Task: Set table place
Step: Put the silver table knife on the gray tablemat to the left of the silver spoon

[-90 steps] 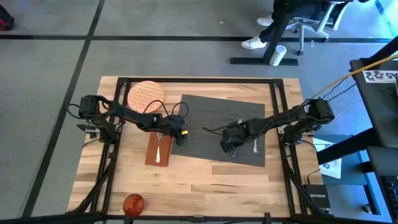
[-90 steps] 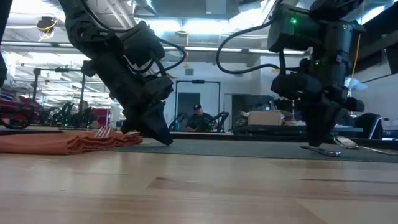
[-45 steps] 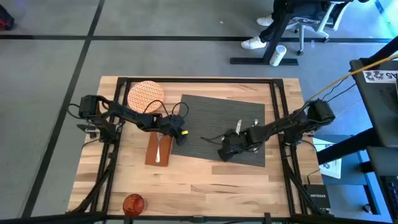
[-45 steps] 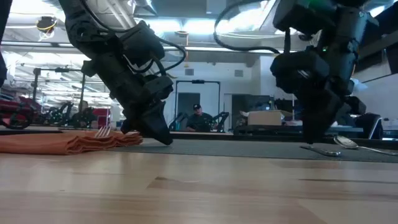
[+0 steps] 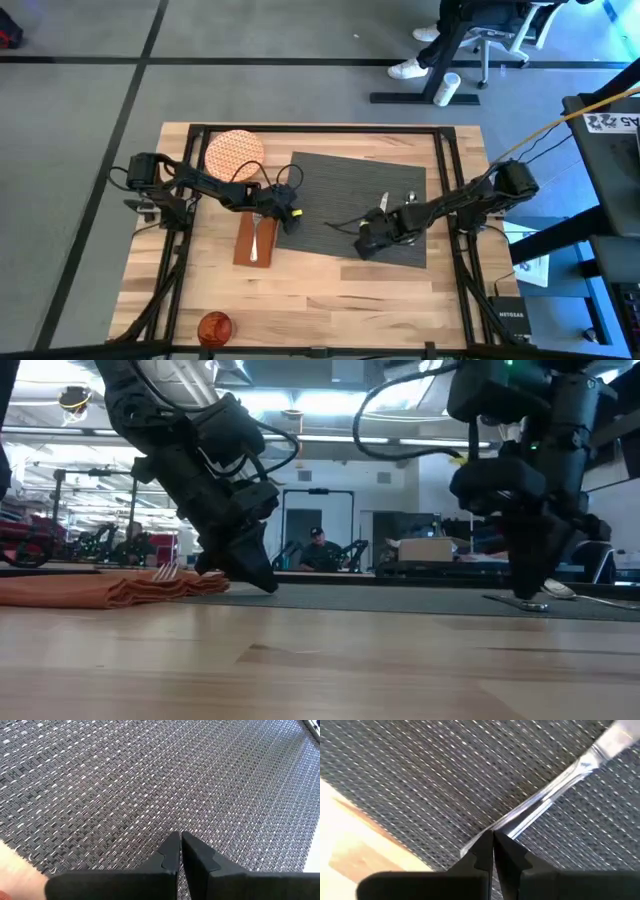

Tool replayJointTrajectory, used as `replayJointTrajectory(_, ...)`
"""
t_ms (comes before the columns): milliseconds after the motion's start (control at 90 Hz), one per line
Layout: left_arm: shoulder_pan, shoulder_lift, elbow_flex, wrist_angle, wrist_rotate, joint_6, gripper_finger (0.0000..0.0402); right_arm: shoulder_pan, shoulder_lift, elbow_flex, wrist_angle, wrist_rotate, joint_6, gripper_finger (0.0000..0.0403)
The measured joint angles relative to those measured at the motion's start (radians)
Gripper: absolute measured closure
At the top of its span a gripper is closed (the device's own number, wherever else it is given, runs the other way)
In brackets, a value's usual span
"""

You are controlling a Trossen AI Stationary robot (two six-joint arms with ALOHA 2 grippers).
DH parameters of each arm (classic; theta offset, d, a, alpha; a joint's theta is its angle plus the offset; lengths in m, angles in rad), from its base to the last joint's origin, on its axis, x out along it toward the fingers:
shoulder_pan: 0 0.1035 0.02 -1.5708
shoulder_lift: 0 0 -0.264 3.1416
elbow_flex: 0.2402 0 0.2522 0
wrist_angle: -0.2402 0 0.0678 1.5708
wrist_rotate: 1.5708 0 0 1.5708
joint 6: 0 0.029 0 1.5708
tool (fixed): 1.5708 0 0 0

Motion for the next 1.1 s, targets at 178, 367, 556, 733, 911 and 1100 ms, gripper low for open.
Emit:
replayJointTrajectory(178,0.0,0.0,0.0,0.0,0.0,0.0,0.0402,0.0,0.0,0.0,0.012,-0.001,0.004,0.0403)
replayJointTrajectory(367,0.0,0.0,0.0,0.0,0.0,0.0,0.0402,0.0,0.0,0.0,0.086,0.007,0.011,0.0403)
replayJointTrajectory(556,0.0,0.0,0.0,0.0,0.0,0.0,0.0402,-0.001,0.0,0.0,0.154,0.038,0.019,0.0403)
replayJointTrajectory(733,0.0,0.0,0.0,0.0,0.0,0.0,0.0402,-0.001,0.0,0.0,0.172,0.063,0.026,0.0403)
replayJointTrajectory(911,0.0,0.0,0.0,0.0,0.0,0.0,0.0402,-0.004,0.0,0.0,0.17,0.081,0.027,0.0403)
replayJointTrajectory(1100,0.0,0.0,0.0,0.0,0.0,-0.016,0.0402,-0.05,0.0,0.0,0.17,0.088,0.021,0.0403)
